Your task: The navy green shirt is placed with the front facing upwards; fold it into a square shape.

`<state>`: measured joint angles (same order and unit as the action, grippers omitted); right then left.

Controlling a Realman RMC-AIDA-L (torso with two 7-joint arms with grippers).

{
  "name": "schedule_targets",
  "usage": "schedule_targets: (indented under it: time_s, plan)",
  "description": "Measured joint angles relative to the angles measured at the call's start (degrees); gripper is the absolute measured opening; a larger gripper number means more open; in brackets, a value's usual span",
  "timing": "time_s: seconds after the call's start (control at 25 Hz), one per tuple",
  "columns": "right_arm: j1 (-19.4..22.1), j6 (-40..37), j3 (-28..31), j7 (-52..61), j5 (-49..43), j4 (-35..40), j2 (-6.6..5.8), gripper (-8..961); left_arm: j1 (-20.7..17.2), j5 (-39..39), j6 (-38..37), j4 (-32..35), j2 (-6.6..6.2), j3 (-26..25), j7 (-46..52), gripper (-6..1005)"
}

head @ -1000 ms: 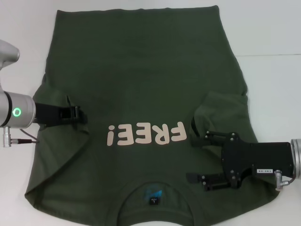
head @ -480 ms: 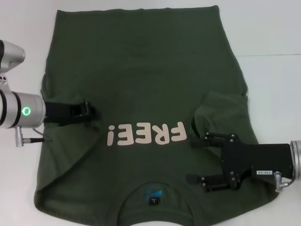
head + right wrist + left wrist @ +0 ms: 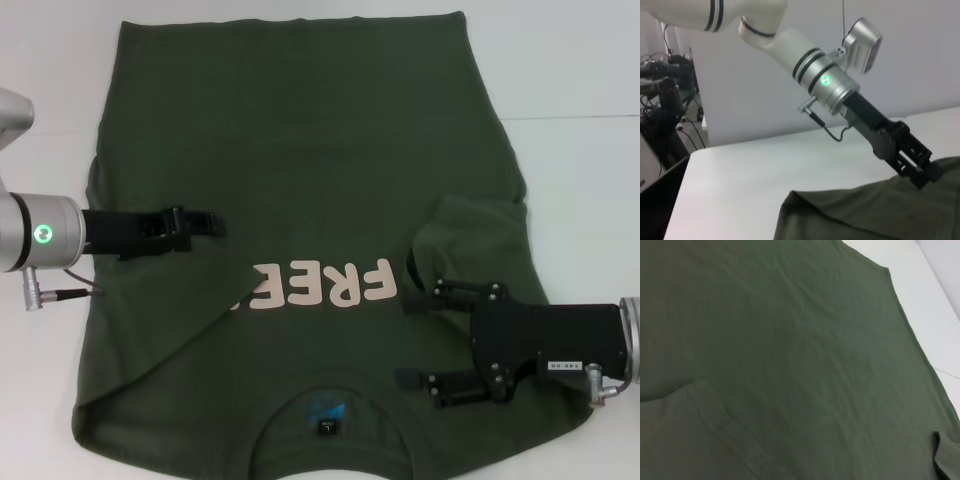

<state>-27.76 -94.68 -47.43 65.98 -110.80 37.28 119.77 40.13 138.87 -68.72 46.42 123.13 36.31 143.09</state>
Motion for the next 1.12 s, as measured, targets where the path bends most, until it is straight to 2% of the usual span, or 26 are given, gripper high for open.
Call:
schedule_targets:
  time_s: [0.16, 0.36, 0.44, 0.64, 0.92, 1.12]
  plan:
    - [0.0, -0.5, 0.3, 2.0, 1.1, 0.5, -0.15, 918, -1.1, -2.3, -0.3, 1.0, 0.00, -0.1, -1.7, 521]
    - [-0.3, 1.1, 0.8, 13.8, 1.3, 5.0, -0.25, 918, -3.9, -11.1, -0.9, 1.7, -0.01, -0.1, -9.6, 694]
    - [-0.4, 2.1, 0.6, 19.8, 0.8, 8.0, -0.24, 918, -4.6, -13.6, -1.1, 1.7, 0.00, -0.1, -12.0, 873]
    - [-0.5, 3.8, 0.3, 35.3, -1.3, 16.9, -0.06, 918, -5.3, -16.1, -1.3, 1.4, 0.15, -0.1, -16.5, 873]
    - [-1.7, -1.8, 1.3, 51.6, -0.8, 24.3, -0.34, 918, -5.6, -19.2, -1.3, 0.8, 0.57, -0.1, -22.8, 873]
    - [-1.8, -2.1, 1.2, 60.7, -1.6, 27.4, -0.36, 917, -5.6, -20.0, -4.6, 0.8, 0.43, 0.1, -29.7, 874]
